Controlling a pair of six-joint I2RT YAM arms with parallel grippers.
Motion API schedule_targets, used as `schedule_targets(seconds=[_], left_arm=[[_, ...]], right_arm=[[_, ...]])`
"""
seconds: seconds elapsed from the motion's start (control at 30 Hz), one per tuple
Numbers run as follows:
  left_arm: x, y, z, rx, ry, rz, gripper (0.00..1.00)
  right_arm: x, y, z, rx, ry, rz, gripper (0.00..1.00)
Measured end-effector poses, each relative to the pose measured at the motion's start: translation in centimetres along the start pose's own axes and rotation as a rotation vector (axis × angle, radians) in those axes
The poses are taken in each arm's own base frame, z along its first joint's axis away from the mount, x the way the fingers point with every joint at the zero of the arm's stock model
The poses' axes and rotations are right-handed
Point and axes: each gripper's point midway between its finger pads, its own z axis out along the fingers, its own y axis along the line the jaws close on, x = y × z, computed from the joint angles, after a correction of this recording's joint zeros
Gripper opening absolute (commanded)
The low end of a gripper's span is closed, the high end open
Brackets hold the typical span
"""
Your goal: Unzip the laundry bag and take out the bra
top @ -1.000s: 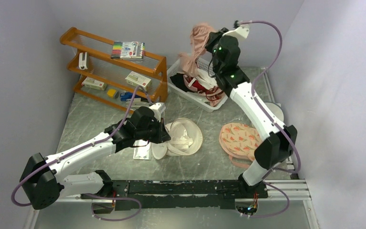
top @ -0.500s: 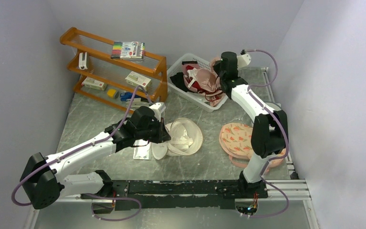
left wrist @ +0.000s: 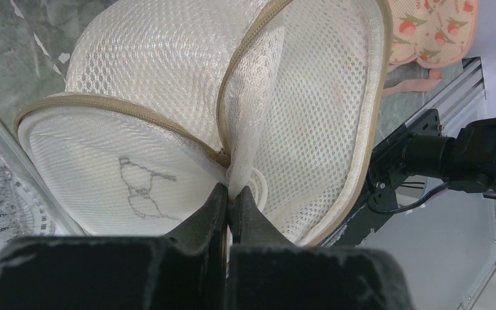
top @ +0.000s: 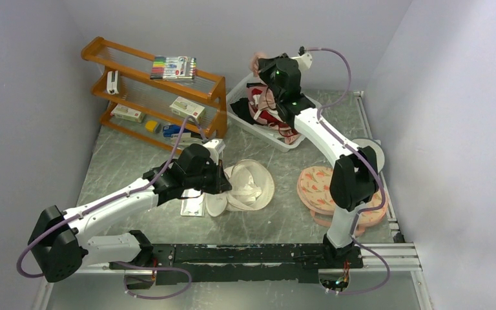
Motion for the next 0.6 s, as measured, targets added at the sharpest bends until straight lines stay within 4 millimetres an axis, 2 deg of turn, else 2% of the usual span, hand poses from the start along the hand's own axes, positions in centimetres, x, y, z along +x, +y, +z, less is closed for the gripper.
schedule_targets(seconds=[0.1, 0.17, 0.27, 0.37, 0.43, 0.53, 0.6], left_arm=[[-0.2, -0.1, -0.2, 0.005, -0.008, 0.001, 0.07], [-0.3, -0.3, -0.4, 0.01, -0.015, 0.002, 0.07], [-0.4, -0.4, -0.5, 0.013, -0.019, 0.003, 0.07], [-0.4, -0.4, -0.5, 0.014, -0.019, 0.003, 0.07], [-0.4, -0.4, -0.5, 0.014, -0.019, 0.003, 0.07], [-0.3, -0.4, -0.5, 0.016, -0.014, 0.003, 0.07], [-0.2, -0.4, -0.3, 0.017, -0.008, 0.002, 0.07]], right_arm=[[-0.1, 0.8, 0.0, -0.011, -0.032, -0.031, 0.0], [-0.1, -0.5, 0.4, 0.024, -0.057, -0.087, 0.0], [1.1, -3.9, 0.9, 0.098, -0.064, -0.212, 0.0], [3.7, -8.4, 0.9, 0.174, -0.017, -0.363, 0.0], [5.6, -10.6, 0.7, 0.202, 0.029, -0.451, 0.0], [8.3, -12.5, 0.4, 0.211, 0.098, -0.555, 0.0], [10.3, -13.1, 0.1, 0.197, 0.151, -0.592, 0.04]])
